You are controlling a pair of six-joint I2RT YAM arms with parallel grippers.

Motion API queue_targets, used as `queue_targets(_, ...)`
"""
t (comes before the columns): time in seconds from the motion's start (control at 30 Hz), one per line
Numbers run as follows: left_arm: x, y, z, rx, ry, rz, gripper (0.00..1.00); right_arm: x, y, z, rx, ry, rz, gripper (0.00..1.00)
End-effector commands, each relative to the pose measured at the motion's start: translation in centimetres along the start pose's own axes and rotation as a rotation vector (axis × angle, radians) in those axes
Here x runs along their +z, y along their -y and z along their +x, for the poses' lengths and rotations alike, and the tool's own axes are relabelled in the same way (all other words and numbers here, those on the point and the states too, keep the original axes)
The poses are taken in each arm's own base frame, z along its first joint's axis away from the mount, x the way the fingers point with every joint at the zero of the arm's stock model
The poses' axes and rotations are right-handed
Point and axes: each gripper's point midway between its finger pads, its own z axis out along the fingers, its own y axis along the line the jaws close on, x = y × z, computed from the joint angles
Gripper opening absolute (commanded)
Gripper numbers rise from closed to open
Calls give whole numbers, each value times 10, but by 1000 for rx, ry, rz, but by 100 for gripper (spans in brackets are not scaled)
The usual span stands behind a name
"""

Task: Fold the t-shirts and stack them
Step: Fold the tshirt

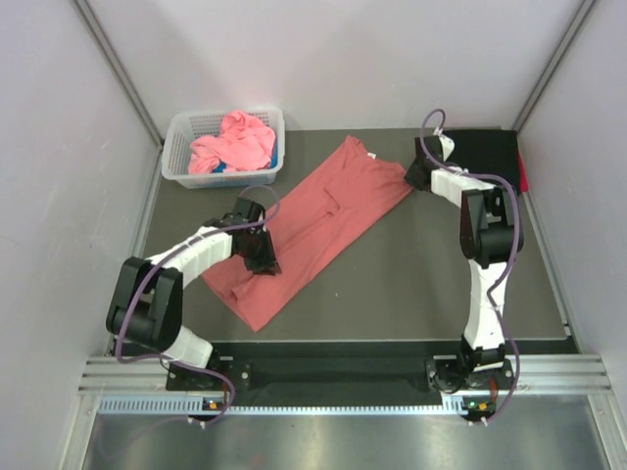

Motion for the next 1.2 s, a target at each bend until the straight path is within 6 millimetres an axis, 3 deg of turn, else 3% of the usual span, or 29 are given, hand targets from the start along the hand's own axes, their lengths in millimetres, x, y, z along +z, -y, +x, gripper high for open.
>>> queue_targets(0.0,18,5,11,-1,-8,12,26,18,6,-20,-4,17,3,17)
queue_targets(0.17,31,14,35,34,-47,-12,27,27,1,-24,-7,-7,-2,17)
queue_targets(0.27,36,4,38,12,-72,-69,27,30,0,-27,-1,3,-3,17)
queue_targets(0.37,39,13,38,-2,-93,-46,27,34,-7,-38,3,27,-17,17)
queue_targets(0.43,40,30,41,-18,-119,29,27,41,-7,-39,-6,24,-16,17)
queue_targets(0.47,41,35,43,-19,-131,43,27,41,-15,-50,-1,43,-34,17)
queue_targets(0.7,45,75,42,-9,-166,152,31,59,-20,-77,28,112,-63,16)
queue_targets(0.83,30,107,26,7,-151,237,32,63,-26,-97,32,151,-94,17)
queue_targets(0.9,24,107,21,39,-150,210,33,63,-34,-109,20,171,-136,18)
queue_targets(0.93,14,114,10,65,-123,207,33,59,-38,-119,16,193,-153,18)
queue_targets(1.03,3,99,1,139,-86,106,35,54,-43,-127,6,210,-172,19)
queue_targets(1.1,1,92,10,190,-118,100,35,43,-49,-130,23,201,-198,20)
queue_targets(1.17,4,83,18,218,-149,75,34,37,-46,-119,48,169,-194,21)
